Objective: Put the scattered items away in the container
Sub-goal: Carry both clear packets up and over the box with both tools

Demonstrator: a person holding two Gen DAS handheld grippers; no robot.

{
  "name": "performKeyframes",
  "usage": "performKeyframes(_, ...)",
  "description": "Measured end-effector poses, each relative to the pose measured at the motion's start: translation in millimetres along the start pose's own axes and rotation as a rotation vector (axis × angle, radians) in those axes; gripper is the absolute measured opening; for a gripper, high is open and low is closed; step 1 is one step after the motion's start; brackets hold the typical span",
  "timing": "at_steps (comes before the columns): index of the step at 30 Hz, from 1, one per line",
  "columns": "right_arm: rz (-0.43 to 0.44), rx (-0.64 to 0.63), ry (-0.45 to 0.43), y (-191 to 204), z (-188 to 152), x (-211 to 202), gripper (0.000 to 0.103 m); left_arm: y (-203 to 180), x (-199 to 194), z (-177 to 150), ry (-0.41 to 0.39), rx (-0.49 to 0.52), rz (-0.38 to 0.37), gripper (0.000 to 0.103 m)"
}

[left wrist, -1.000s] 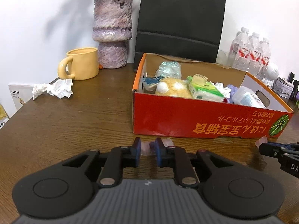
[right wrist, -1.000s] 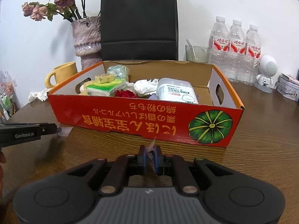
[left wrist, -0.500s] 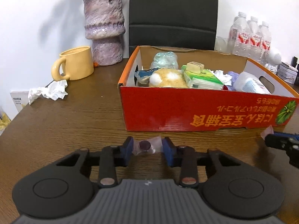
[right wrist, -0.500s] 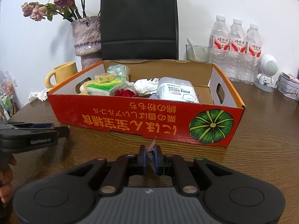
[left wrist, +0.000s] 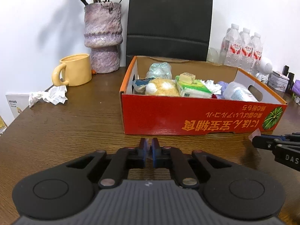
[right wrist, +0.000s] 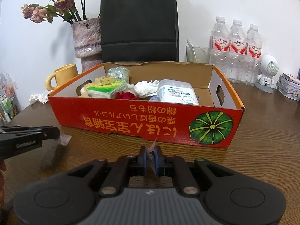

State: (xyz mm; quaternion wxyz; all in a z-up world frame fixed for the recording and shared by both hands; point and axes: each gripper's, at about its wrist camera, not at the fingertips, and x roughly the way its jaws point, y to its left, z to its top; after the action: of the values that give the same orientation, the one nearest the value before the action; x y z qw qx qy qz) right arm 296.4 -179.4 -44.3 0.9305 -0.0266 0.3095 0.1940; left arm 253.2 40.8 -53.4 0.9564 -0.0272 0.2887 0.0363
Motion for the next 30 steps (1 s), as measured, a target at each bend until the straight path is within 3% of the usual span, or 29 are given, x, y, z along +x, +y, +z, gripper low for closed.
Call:
performKeyframes(9,-0.002,-0.003,-0.008,0.6,-0.3,-3.4,0.008,6.0,-12.7,-5.5,-0.013,-0.017,-0.021,0.006)
performKeyframes(17,-0.004,0.002,-0.033,-2.0,3.0,-17.0,0.007,1.7,-37.6,1.2,-0.091,-0.022,-0.037,0.006)
performKeyframes(30,0.0,0.075,-0.187,-7.4,48.6,-61.3,0.008,-25.3,-58.2,59.5,-0.235,-0.045,-0.149,0.006)
